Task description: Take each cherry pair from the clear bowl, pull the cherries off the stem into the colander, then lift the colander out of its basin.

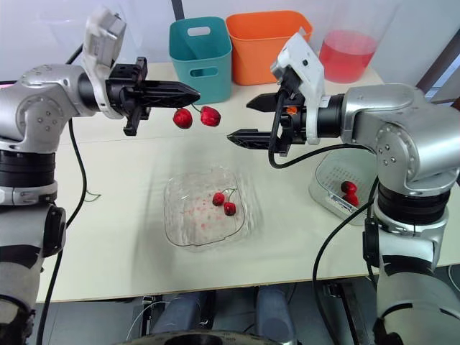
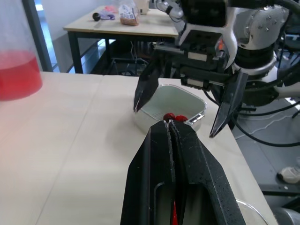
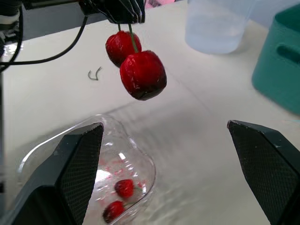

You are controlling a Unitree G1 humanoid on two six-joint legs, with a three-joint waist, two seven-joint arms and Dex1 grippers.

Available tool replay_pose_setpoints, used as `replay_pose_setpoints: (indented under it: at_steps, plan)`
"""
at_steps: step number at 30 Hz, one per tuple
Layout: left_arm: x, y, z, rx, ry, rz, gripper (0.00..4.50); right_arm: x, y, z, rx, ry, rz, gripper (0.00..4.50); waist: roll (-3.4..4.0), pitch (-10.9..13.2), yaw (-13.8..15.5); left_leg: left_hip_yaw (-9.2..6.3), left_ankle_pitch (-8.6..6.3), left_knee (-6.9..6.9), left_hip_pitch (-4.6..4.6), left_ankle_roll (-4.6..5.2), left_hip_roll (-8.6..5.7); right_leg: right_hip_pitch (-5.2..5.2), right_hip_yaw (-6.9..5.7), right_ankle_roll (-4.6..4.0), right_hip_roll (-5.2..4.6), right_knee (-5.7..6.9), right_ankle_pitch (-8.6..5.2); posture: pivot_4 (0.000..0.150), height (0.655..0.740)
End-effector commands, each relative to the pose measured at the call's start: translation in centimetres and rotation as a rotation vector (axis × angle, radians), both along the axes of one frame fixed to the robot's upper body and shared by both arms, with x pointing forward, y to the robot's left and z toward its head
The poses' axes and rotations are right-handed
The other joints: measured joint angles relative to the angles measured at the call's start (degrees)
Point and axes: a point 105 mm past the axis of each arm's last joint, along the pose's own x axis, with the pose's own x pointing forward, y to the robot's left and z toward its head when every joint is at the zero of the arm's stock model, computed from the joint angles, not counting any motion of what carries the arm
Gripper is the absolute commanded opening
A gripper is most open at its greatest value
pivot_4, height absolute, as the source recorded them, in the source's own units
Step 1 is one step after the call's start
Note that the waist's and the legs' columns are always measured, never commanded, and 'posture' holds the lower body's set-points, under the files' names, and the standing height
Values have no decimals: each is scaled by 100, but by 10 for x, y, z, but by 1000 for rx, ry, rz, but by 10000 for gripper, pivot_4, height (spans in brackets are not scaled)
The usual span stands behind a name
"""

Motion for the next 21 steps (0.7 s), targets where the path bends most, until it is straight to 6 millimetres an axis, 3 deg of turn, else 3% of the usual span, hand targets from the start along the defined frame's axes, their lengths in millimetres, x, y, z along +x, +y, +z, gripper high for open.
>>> replay_pose_setpoints:
  at_steps: [1,13,16,21]
  plan:
    - [-8,-6,5,6,-42,-30,0,-7,7,12,-11,-26,44,44741,0,0,1,-1,0,0,0,0,0,0,-1,0,0,0,0,1500,7400]
    - [-11,-12,2,4,-35,-36,0,-8,26,3,-17,-6,100,44741,0,0,0,-1,0,1,0,0,0,0,-1,0,0,0,0,1500,7400]
    - [-10,-12,1,4,-31,-28,0,-6,28,2,-1,-14,102,36455,0,0,-1,-1,0,1,0,0,0,0,-1,0,0,0,0,1500,7400]
    - [-11,-13,2,-3,-27,-23,0,-6,29,-2,-9,-14,106,10582,0,0,4,-1,0,2,0,0,0,0,-1,0,0,0,0,1500,7400]
